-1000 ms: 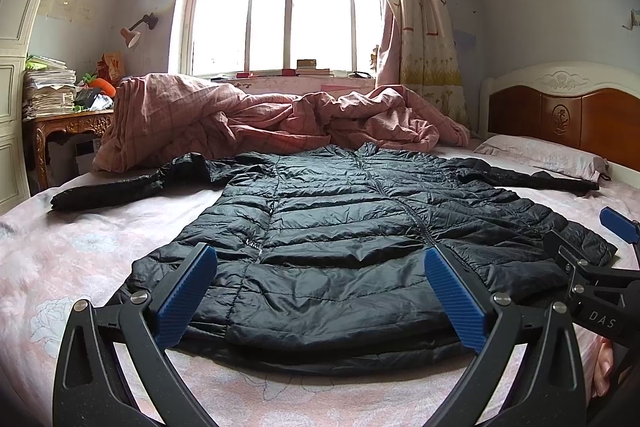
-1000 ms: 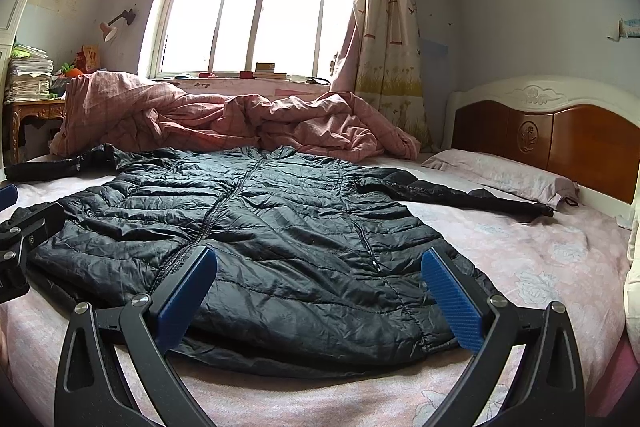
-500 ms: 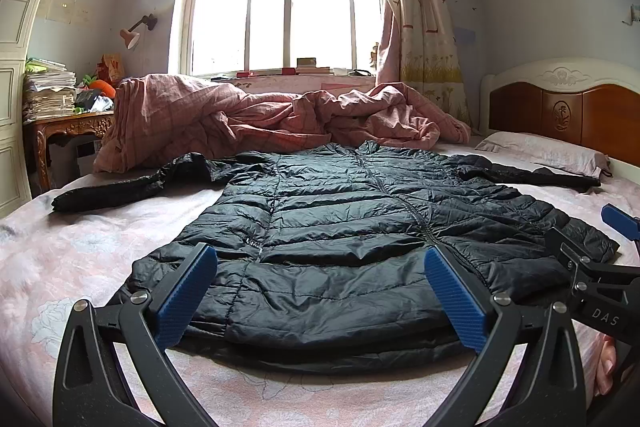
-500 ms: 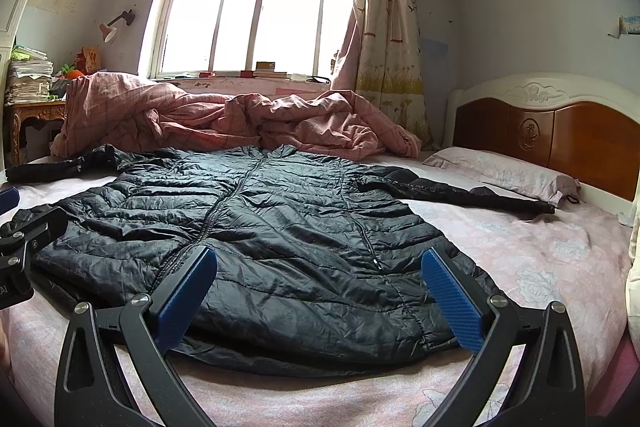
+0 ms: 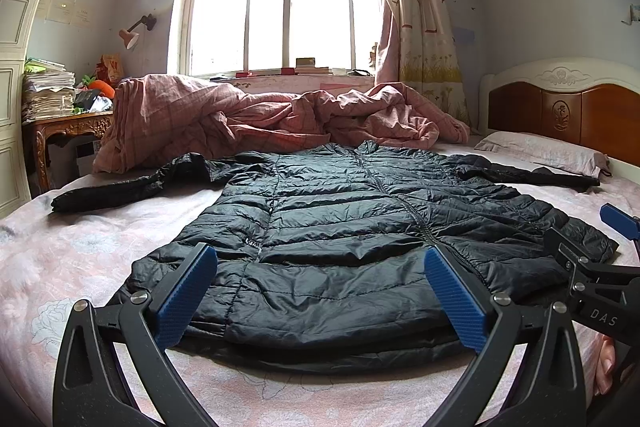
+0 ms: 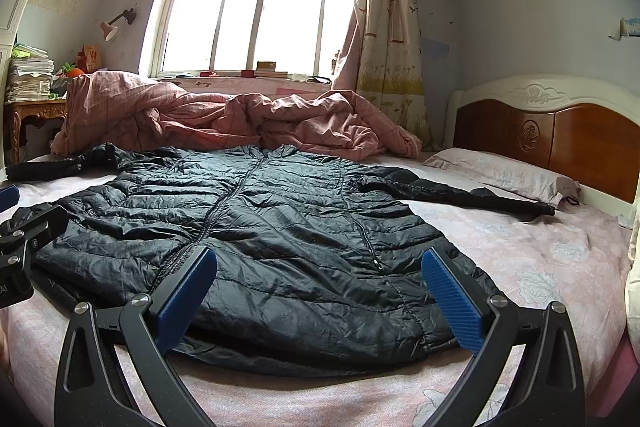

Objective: Fold large clothes

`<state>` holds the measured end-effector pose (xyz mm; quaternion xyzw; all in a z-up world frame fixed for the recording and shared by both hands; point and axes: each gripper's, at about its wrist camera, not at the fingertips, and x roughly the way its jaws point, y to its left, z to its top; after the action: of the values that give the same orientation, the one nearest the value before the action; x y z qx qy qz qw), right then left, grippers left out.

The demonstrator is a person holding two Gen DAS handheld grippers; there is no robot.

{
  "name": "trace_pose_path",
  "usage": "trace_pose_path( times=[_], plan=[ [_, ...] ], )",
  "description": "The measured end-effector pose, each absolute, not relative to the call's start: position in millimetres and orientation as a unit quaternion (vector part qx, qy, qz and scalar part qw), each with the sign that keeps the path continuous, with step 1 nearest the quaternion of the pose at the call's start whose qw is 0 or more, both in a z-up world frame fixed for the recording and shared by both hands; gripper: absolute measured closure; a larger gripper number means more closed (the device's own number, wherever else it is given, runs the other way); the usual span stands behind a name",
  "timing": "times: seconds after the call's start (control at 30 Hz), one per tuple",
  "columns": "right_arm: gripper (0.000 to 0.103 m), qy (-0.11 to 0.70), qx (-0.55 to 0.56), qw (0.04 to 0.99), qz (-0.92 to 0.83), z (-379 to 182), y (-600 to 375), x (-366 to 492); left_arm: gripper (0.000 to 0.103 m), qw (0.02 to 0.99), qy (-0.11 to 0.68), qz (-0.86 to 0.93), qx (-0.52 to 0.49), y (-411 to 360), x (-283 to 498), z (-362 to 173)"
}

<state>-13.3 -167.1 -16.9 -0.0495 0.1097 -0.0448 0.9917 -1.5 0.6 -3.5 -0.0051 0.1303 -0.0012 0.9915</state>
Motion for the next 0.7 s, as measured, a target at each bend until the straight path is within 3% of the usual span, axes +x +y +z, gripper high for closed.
trace_pose_path(
  times=[0.43, 0.7],
  plan=[
    [0.0, 0.112, -0.04, 0.992, -0.036, -13, -172, -16, 0.0, 0.992, 0.124, -0.006, 0.012, -3, -7, 3],
    [0.0, 0.144, -0.095, 0.984, 0.037, 8, -178, -31, 0.0, 0.984, 0.169, -0.045, 0.034, 2, -9, 12]
  ],
)
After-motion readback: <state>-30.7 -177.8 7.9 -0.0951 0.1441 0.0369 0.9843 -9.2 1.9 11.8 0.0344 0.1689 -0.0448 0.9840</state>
